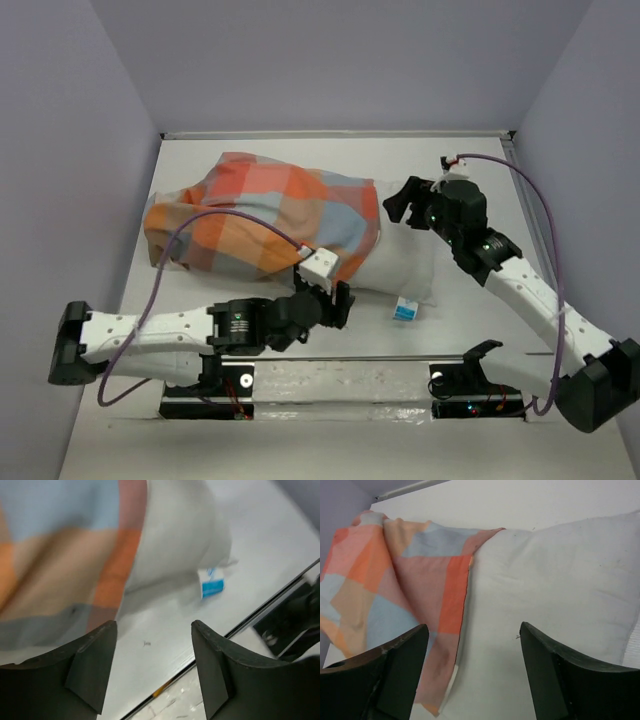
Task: Put the pillow into the pillowcase
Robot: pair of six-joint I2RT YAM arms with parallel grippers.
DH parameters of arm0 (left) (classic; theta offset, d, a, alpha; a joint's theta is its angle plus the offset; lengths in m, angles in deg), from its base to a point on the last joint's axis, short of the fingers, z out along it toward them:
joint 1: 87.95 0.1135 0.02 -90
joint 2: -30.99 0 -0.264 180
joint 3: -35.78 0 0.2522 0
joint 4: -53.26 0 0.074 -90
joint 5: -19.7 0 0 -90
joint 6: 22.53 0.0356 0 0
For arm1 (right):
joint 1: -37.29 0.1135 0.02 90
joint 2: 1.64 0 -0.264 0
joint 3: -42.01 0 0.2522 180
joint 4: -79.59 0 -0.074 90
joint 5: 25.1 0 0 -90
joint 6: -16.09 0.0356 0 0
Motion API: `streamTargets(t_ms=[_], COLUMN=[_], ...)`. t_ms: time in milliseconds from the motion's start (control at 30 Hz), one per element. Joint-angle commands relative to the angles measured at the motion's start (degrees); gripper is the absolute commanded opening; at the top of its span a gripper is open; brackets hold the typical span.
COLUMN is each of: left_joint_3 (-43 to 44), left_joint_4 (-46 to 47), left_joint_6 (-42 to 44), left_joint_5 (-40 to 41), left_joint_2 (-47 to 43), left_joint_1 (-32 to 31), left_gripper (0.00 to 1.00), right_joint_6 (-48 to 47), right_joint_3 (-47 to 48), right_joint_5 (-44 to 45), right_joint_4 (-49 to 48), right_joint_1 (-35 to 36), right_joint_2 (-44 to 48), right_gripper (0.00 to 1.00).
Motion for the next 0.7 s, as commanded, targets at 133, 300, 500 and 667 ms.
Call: streamTargets(t_ms=[133, 300, 500, 667], left_joint_3=[2.91, 6.51, 13.89, 13.11], left_joint_4=[-16.59, -21.27, -31.29, -29.28], left_joint_6=[-12.98, -18.27, -24.94, -25.82], left_joint_5=[15.63, 18.03, 21.72, 21.80], left_joint_2=[23.01, 33.73, 45.25, 46.06], left_joint_1=[-8.31, -4.98, 0.38, 4.34], left_gripper=[0.87, 0.91, 0.91, 0.71], right_joint_6=[-1.76, -2.29, -1.42, 1.39], right_joint_3=[-8.25, -10.36, -12.29, -15.10], right_joint_5=[-11.91, -12.62, -11.04, -3.06], right_joint_4=[8.25, 11.24, 11.33, 12.64], right_joint_1=[0.13, 0.13, 0.13, 0.13], right_joint_2=[14.31, 18.10, 18.80, 22.40], right_gripper=[0.74, 0.80, 0.87, 0.91])
